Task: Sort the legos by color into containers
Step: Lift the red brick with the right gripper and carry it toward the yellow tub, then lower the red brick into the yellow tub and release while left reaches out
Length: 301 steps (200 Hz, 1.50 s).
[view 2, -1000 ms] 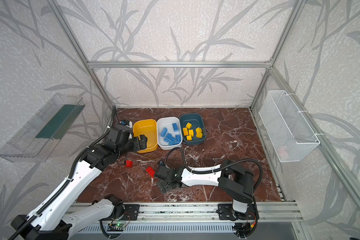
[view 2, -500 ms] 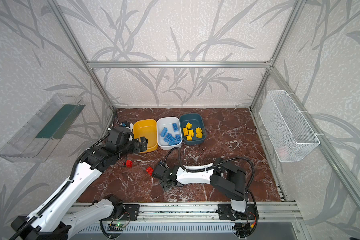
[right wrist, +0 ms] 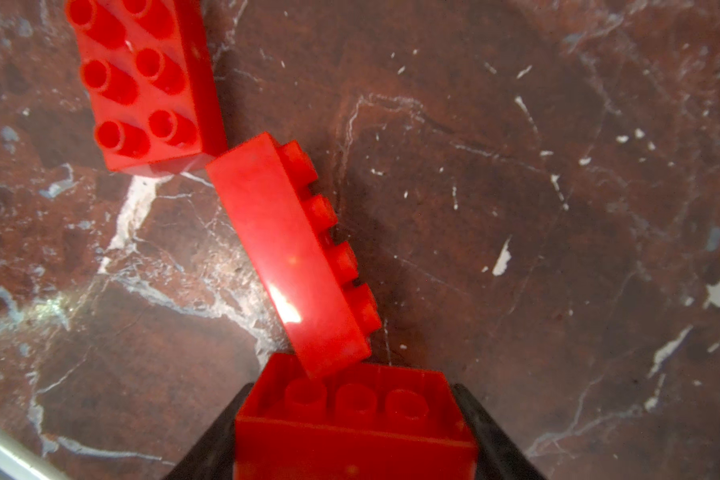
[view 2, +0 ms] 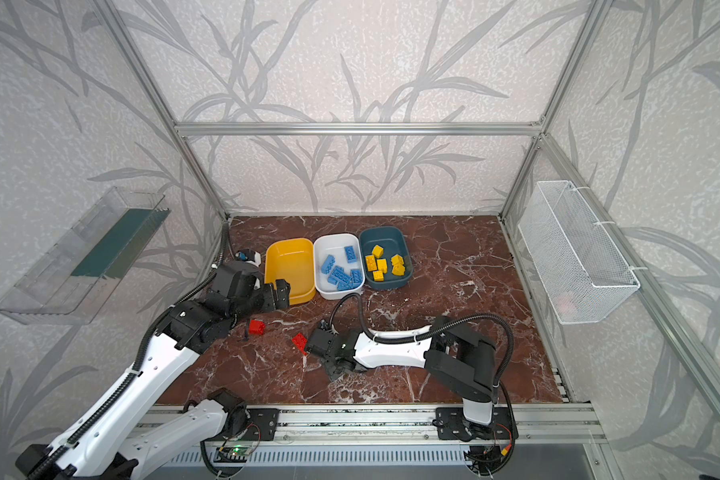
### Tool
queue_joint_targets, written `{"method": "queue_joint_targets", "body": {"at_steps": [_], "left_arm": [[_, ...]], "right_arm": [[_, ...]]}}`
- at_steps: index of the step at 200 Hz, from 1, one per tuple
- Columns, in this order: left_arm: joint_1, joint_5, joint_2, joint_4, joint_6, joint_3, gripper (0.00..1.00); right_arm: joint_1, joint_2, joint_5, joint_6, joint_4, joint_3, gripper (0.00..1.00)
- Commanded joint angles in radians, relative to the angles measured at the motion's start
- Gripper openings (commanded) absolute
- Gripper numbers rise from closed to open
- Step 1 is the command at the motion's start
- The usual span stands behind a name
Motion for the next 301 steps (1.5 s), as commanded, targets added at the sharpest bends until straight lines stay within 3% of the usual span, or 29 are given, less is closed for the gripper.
{"method": "queue_joint_targets", "body": {"at_steps": [1, 82, 121, 155, 186, 250, 301], "left_arm": [[0.002, -0.079, -0.066, -0.036, -0.008, -0.017, 0.99], [0.002, -0.316, -0.296, -0.057, -0.049, -0.13, 0.99], [0.002, -0.389, -0.408, -0.035, -0.11, -0.192, 0.99], [0.002, -0.355, -0.438, -0.014, -0.091, -0.232, 0.99], [0.001, -0.435, -0.417, -0.059, -0.097, -0.205, 0.99], [0.002, -0.355, -0.337, -0.073, -0.021, -0.168, 0.99], [0.004, -0.327, -0.312, -0.075, -0.045, -0.172, 0.99]], "right_arm": [[-0.022, -0.053, -0.025, -0.044, -0.015, 0.029, 0.5], [-0.145, -0.109, -0.116, -0.175, 0.087, 0.108, 0.47], [-0.236, -0.035, -0.184, -0.231, 0.091, 0.269, 0.48], [-0.277, 0.092, -0.239, -0.277, 0.077, 0.45, 0.48], [-0.312, 0.237, -0.331, -0.285, 0.057, 0.624, 0.48], [-0.322, 0.515, -0.386, -0.291, -0.114, 1.025, 0.54], [-0.334, 0.584, -0.406, -0.27, -0.146, 1.132, 0.7]]}}
